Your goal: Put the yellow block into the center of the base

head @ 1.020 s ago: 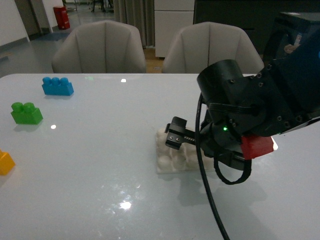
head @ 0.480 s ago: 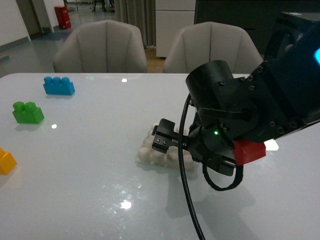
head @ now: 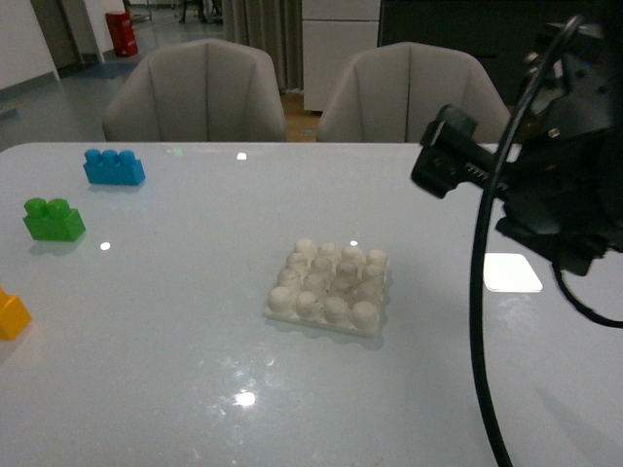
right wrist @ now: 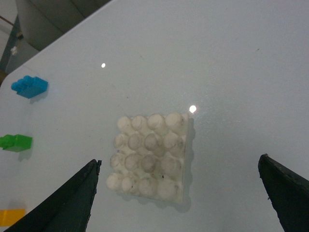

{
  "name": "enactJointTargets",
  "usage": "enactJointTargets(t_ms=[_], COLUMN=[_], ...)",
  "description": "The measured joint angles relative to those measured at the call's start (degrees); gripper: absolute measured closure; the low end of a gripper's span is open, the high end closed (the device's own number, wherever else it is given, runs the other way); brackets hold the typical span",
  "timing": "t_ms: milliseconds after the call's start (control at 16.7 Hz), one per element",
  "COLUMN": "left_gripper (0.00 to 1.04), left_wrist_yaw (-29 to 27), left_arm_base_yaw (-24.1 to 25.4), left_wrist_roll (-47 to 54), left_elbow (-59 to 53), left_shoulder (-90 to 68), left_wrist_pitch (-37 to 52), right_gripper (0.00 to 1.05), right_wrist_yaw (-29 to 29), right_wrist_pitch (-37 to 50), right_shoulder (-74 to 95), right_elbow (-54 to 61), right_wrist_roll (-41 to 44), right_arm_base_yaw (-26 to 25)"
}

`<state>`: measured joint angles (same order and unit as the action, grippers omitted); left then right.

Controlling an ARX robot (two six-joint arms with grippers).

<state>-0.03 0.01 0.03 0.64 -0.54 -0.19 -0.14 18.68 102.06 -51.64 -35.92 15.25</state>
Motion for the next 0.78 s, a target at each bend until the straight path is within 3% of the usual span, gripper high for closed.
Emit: enactJointTargets(t_ms=[180, 420, 480, 540, 600, 660, 780], left_gripper=[0.07, 0.07, 0.07, 0.07, 0.07, 0.07, 0.07], left_wrist_yaw=[0.0, 0.0, 0.0, 0.0, 0.0, 0.0, 0.0], left_arm_base_yaw=[0.0, 0.0, 0.0, 0.0, 0.0, 0.0, 0.0], left_wrist_roll=[0.0, 0.0, 0.0, 0.0, 0.0, 0.0, 0.0], left_elbow=[0.0, 0.0, 0.0, 0.0, 0.0, 0.0, 0.0], left_shoulder=[0.0, 0.0, 0.0, 0.0, 0.0, 0.0, 0.0], left_wrist_pitch=[0.0, 0.0, 0.0, 0.0, 0.0, 0.0, 0.0], right_gripper=[0.06, 0.06, 0.14, 0.27, 0.38, 0.53, 0.7], right_wrist_yaw=[2.0, 5.9, 9.1, 9.5, 8.5, 2.4, 1.3], right_wrist_pitch=[0.4, -10.5, -8.0, -12.2, -17.3, -22.5, -21.0], right_shoulder=[-20.1, -55.8, -63.1, -72.3, -79.6, -88.4, -93.9], right_elbow=[13.5, 25.1, 28.2, 31.4, 34.2, 37.6, 40.5], right_wrist_roll=[3.3, 11.2, 16.8, 24.3, 29.1, 32.5, 34.1], right_arm_base_yaw=[-1.6, -4.1, -4.0, -5.0, -7.0, -13.1, -15.7])
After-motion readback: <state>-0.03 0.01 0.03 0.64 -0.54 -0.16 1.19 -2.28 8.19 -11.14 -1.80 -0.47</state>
